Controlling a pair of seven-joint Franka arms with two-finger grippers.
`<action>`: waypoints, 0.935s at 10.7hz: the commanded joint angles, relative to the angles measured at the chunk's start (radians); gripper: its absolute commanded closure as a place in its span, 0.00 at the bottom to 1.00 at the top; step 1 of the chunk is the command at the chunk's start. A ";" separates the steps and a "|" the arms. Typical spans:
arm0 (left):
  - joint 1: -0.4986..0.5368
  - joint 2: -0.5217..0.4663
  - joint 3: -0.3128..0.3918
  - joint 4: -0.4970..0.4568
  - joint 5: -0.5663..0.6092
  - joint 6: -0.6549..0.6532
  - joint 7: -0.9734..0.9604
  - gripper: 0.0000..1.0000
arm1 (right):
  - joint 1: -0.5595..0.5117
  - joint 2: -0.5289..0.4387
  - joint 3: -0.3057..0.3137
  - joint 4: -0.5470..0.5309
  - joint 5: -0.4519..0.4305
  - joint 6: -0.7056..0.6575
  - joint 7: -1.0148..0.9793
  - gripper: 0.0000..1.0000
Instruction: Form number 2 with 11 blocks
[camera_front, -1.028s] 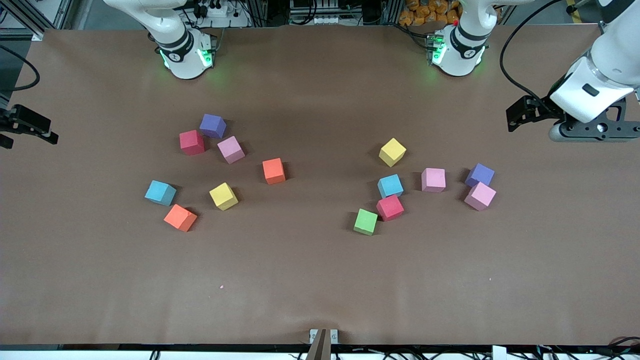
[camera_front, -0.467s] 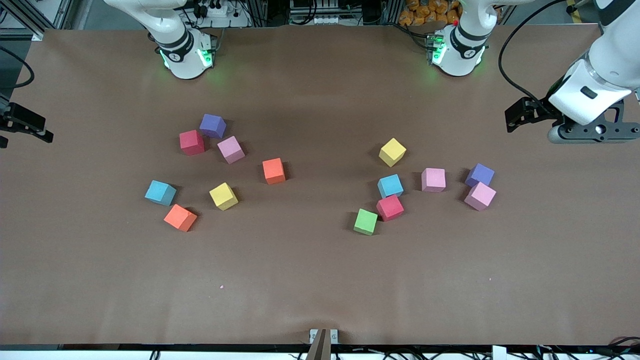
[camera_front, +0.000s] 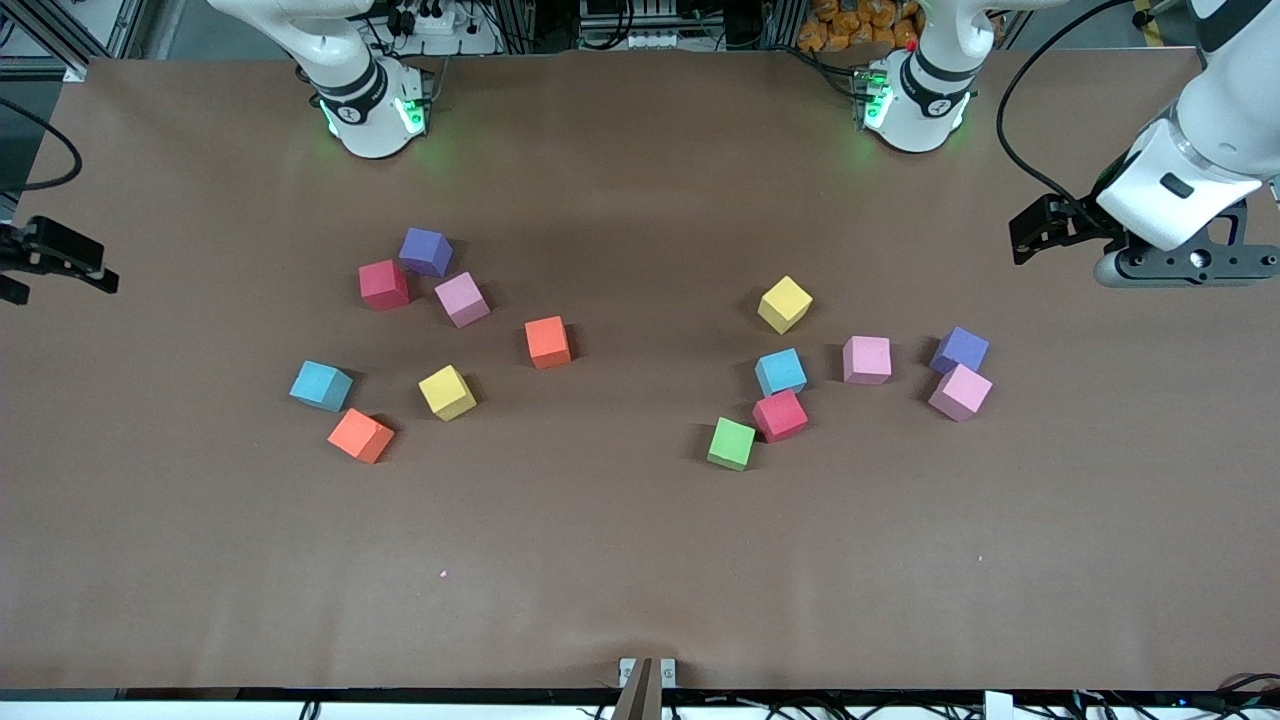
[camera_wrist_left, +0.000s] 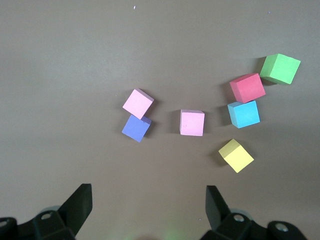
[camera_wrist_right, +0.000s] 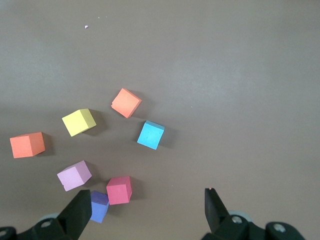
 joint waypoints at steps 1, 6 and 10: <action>0.006 0.008 -0.009 0.014 0.006 -0.017 0.013 0.00 | 0.008 0.040 0.009 0.002 -0.017 0.022 -0.010 0.00; -0.014 0.016 -0.009 -0.026 0.009 -0.031 0.021 0.00 | 0.049 0.171 0.009 -0.024 -0.018 0.120 -0.010 0.00; -0.063 0.015 -0.012 -0.126 0.007 0.032 -0.127 0.00 | 0.066 0.266 0.009 -0.127 -0.018 0.313 0.121 0.00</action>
